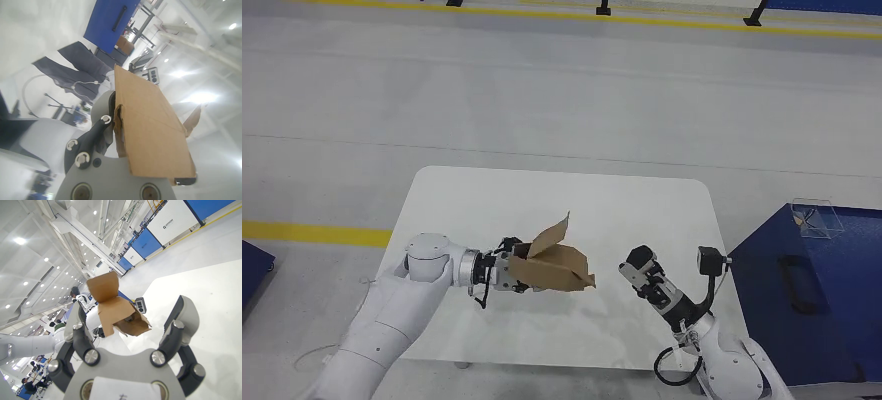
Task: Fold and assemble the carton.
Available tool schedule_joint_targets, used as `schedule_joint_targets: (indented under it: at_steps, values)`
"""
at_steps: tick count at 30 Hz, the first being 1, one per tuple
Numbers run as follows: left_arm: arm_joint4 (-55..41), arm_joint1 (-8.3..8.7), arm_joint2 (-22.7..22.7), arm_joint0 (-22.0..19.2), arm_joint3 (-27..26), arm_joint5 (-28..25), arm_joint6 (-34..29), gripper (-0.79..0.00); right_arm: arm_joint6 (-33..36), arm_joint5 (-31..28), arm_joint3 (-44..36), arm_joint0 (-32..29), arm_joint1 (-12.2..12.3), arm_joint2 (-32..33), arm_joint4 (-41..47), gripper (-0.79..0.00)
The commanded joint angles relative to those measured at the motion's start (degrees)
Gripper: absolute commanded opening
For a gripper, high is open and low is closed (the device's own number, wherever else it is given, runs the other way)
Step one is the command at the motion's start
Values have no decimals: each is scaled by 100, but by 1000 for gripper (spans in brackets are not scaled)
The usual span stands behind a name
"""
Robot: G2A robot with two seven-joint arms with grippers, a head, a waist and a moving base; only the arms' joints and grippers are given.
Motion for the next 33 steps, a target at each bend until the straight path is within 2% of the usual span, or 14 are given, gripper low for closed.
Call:
schedule_joint_targets:
  at_steps: [1, 6, 10, 13, 17, 23, 33]
  values:
    - [234, 6, -9, 8, -25, -127, 2, -785, -1, 1, 0, 0, 0, 1, -2, 0]
    - [234, 6, -9, 8, -25, -127, 2, -785, -1, 1, 0, 0, 0, 1, -2, 0]
    - [-199, -22, -121, 203, -229, -220, 357, -785, -319, 496, 41, 62, -24, 164, -25, 0]
    - [-201, -51, -124, 350, -502, -561, 896, -785, -355, 914, 122, 154, -38, 182, -250, 0]
    - [-96, -59, -140, 540, -802, -1040, 1295, -785, -200, 1462, 314, 358, -68, -116, -894, 0]
    - [6, -52, -185, 700, -1031, -1406, 1456, -785, -153, 1853, 729, 659, -149, -657, -1456, 0]
    - [150, -48, -202, 798, -1161, -1470, 1733, -785, 181, 1879, 1071, 948, -219, -910, -1421, 0]
